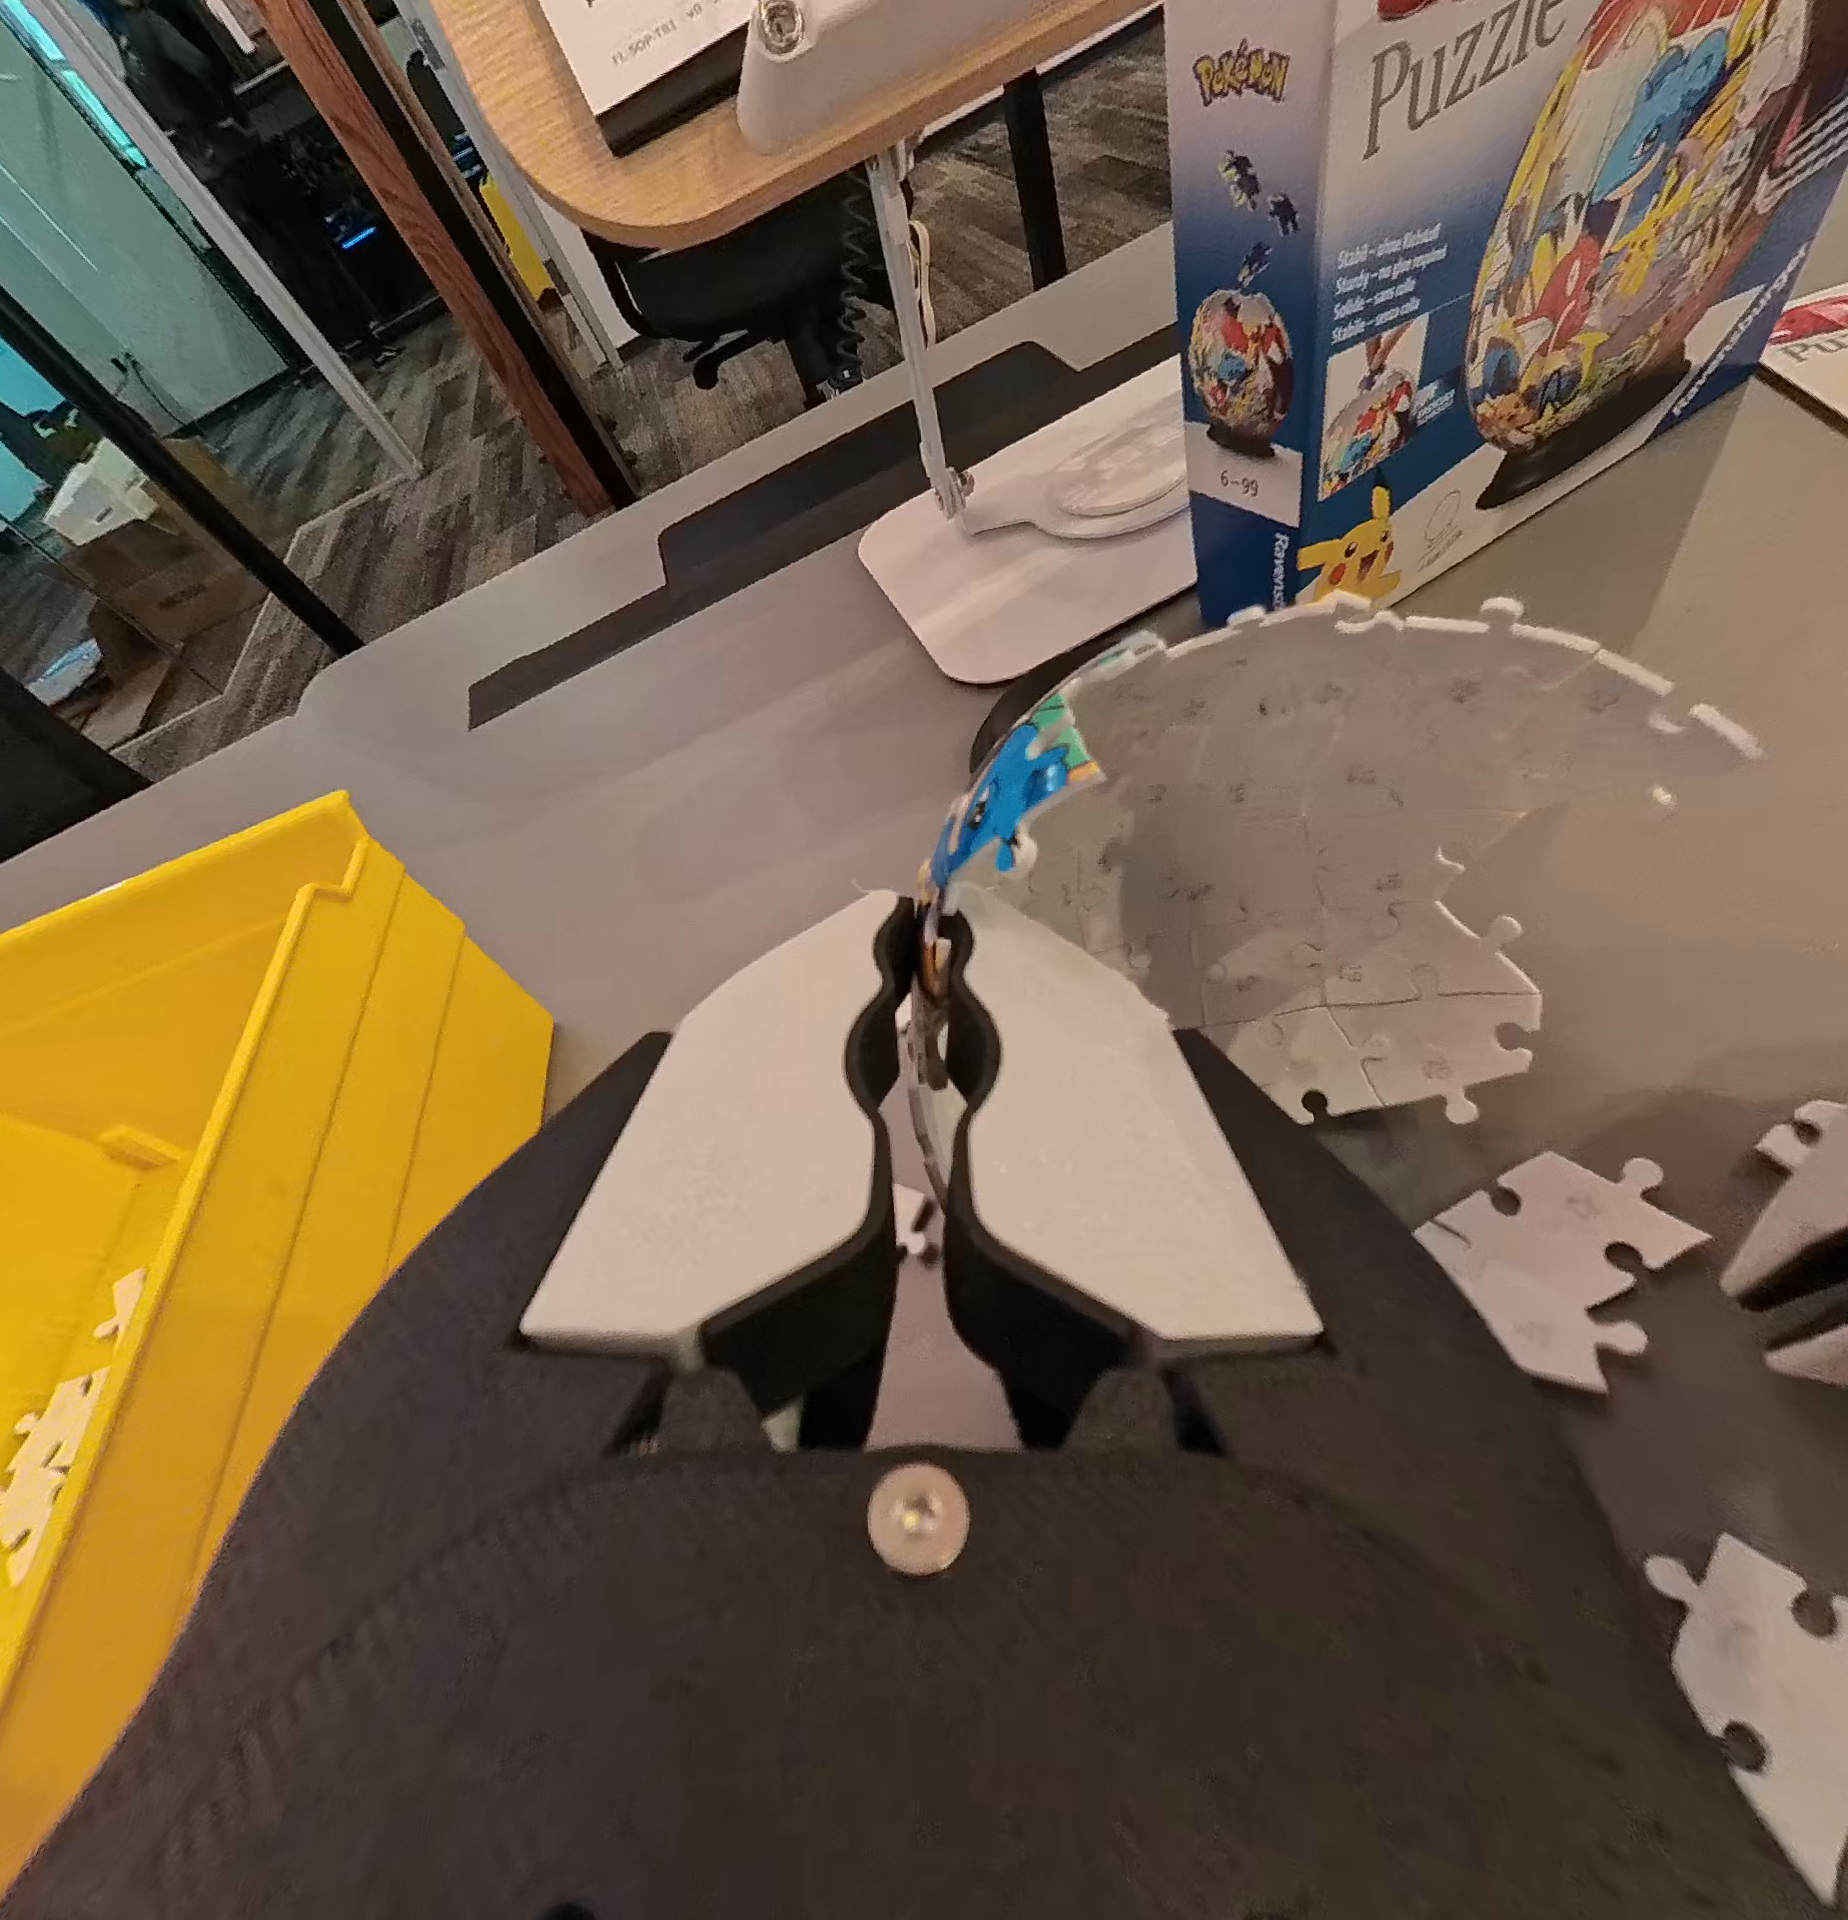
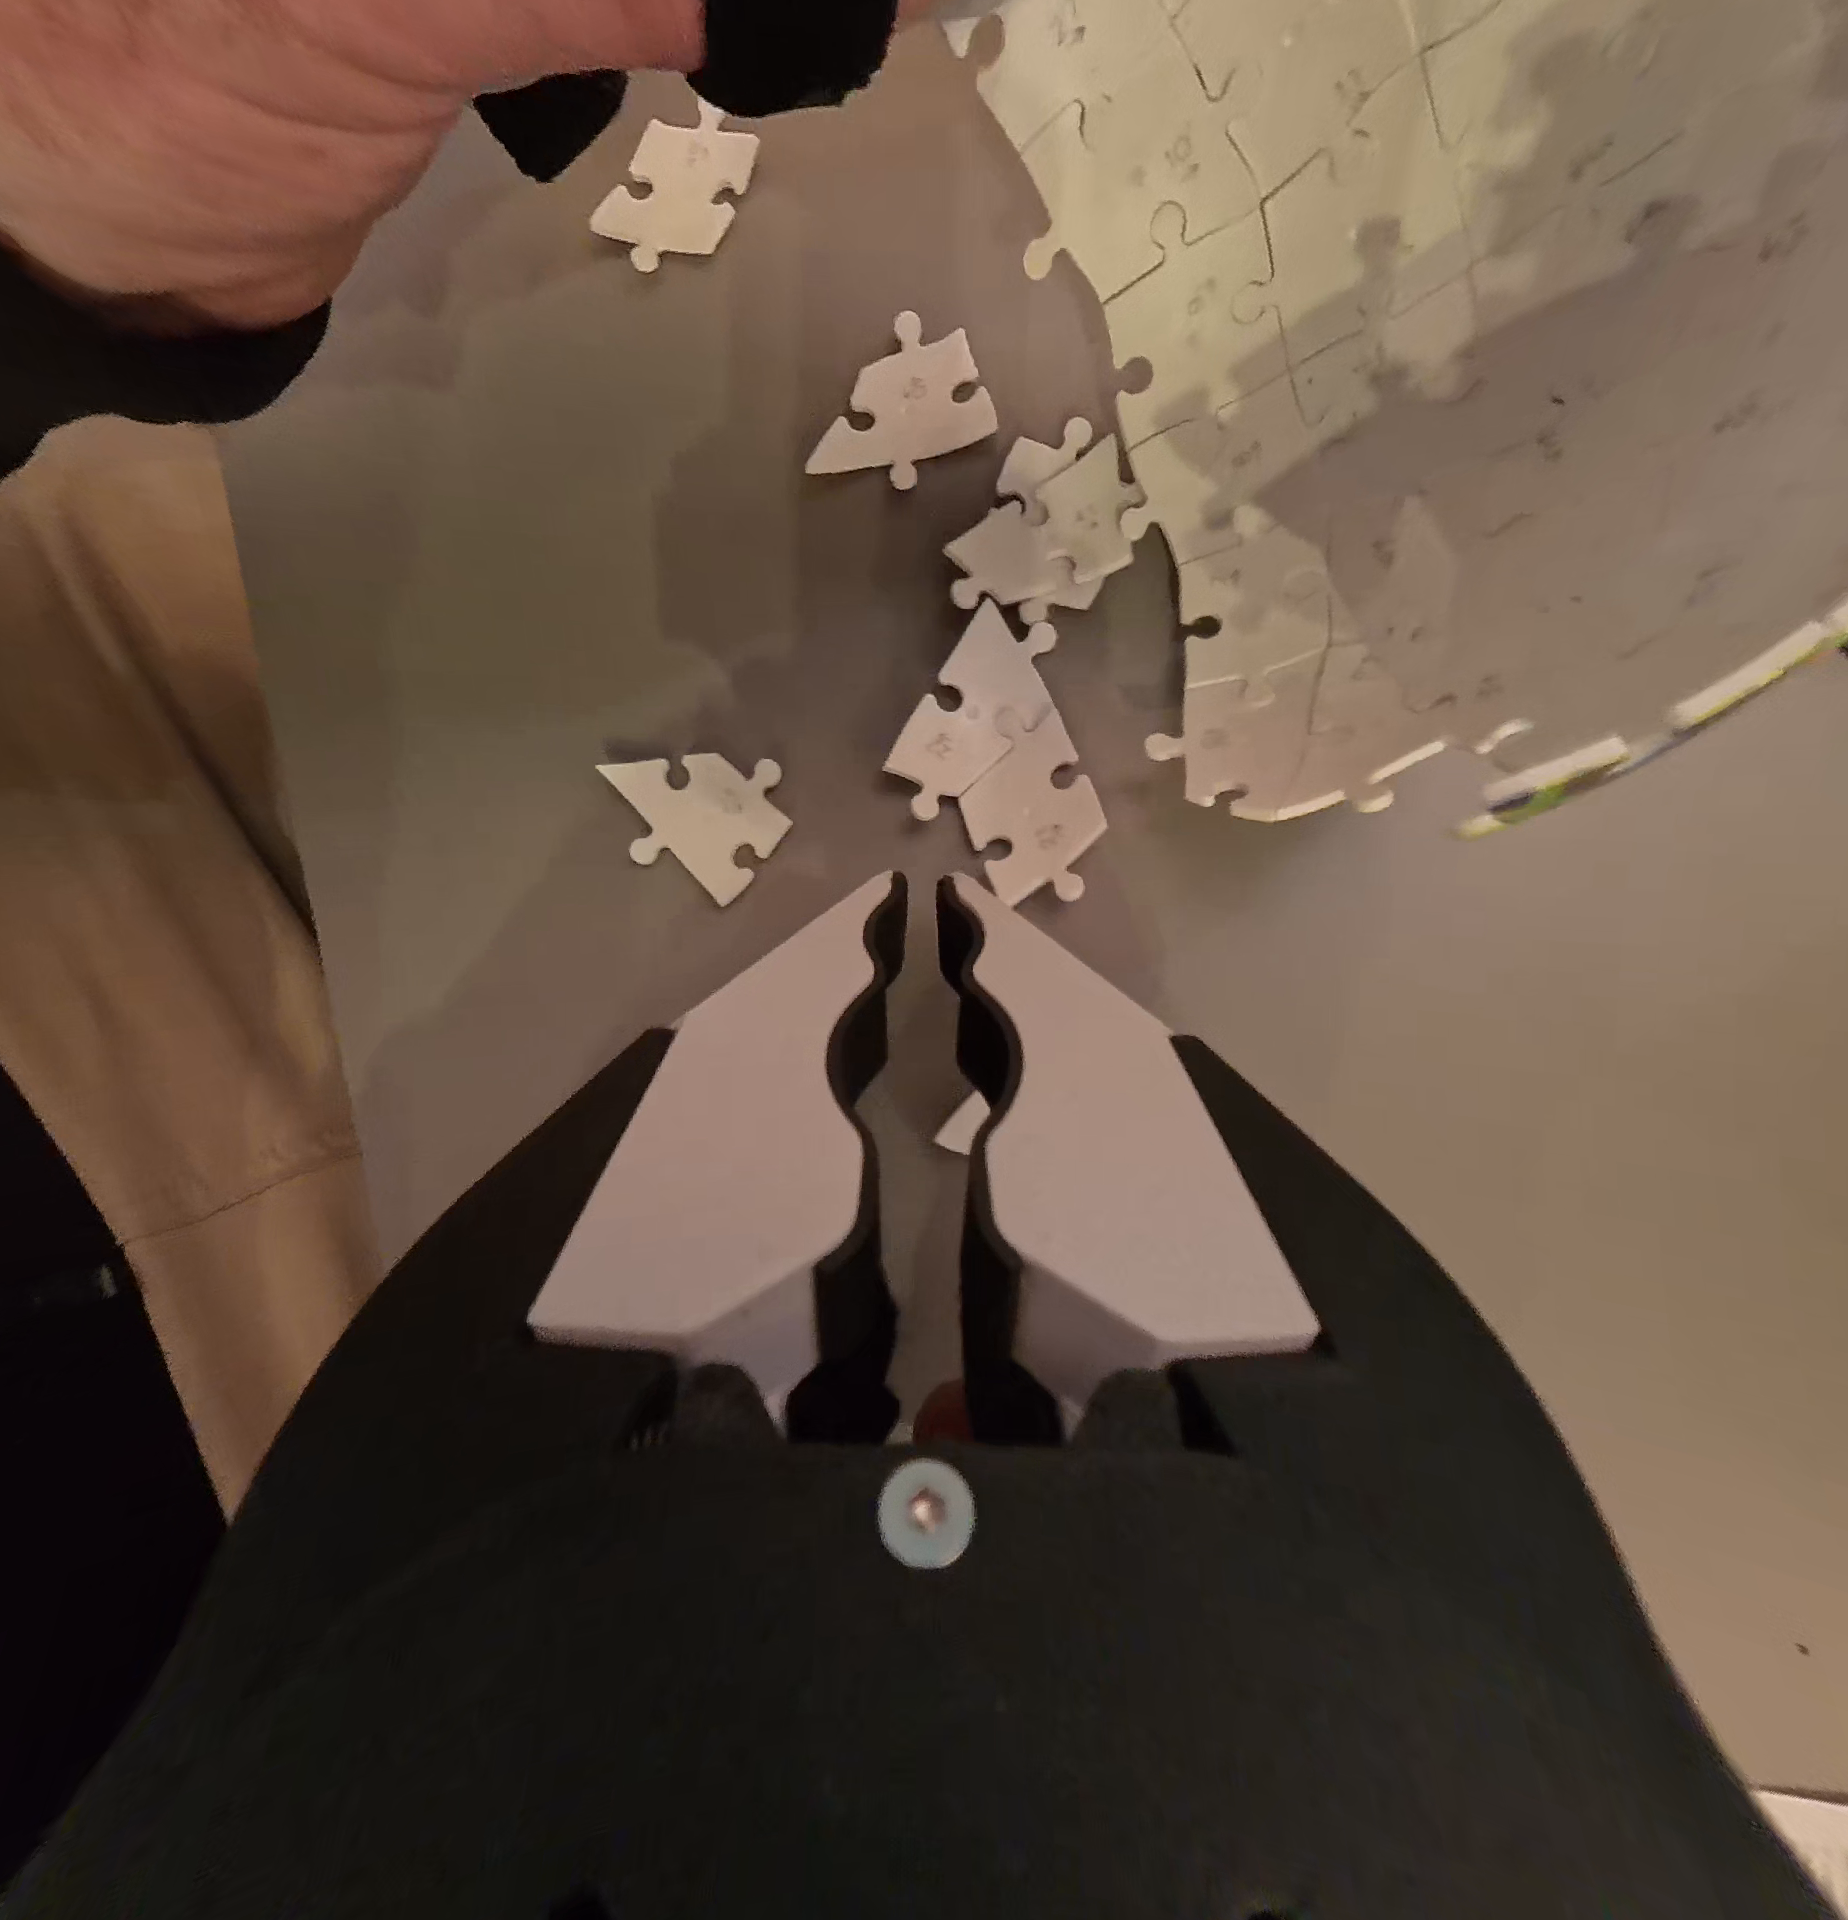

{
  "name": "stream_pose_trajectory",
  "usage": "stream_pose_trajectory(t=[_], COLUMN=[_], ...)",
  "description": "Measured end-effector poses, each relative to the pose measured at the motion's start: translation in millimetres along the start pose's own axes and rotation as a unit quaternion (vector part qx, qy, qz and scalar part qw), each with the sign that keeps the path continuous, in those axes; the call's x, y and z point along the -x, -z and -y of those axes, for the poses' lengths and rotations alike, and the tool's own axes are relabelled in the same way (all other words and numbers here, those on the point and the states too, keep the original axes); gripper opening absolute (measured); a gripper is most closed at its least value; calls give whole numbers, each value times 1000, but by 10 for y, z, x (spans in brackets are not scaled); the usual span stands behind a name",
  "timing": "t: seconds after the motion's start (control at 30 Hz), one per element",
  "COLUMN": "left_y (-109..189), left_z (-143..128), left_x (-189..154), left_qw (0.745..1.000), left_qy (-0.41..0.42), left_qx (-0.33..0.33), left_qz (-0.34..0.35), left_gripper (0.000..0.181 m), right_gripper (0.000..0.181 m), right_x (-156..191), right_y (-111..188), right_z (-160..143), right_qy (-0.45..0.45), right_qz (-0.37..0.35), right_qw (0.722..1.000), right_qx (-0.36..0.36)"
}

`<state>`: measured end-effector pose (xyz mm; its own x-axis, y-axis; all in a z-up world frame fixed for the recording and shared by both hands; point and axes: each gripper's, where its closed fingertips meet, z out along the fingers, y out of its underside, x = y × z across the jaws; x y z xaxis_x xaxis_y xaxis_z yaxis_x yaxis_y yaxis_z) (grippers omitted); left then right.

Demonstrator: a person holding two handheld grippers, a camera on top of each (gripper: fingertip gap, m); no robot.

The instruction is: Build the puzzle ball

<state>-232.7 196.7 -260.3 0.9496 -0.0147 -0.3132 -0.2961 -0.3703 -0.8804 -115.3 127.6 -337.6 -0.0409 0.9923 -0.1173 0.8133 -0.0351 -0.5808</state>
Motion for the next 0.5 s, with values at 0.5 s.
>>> stream_pose_trajectory(t=[0.5], left_y=[66], left_z=[-22], left_x=[198], left_qw=[1000], left_qy=[5], left_qx=[5], left_qz=[24], left_gripper=[3], right_gripper=[5], right_x=[-17], right_y=[-51], right_z=[290], right_qy=[35], right_qz=[-38], right_qw=[998], right_qx=[-35])
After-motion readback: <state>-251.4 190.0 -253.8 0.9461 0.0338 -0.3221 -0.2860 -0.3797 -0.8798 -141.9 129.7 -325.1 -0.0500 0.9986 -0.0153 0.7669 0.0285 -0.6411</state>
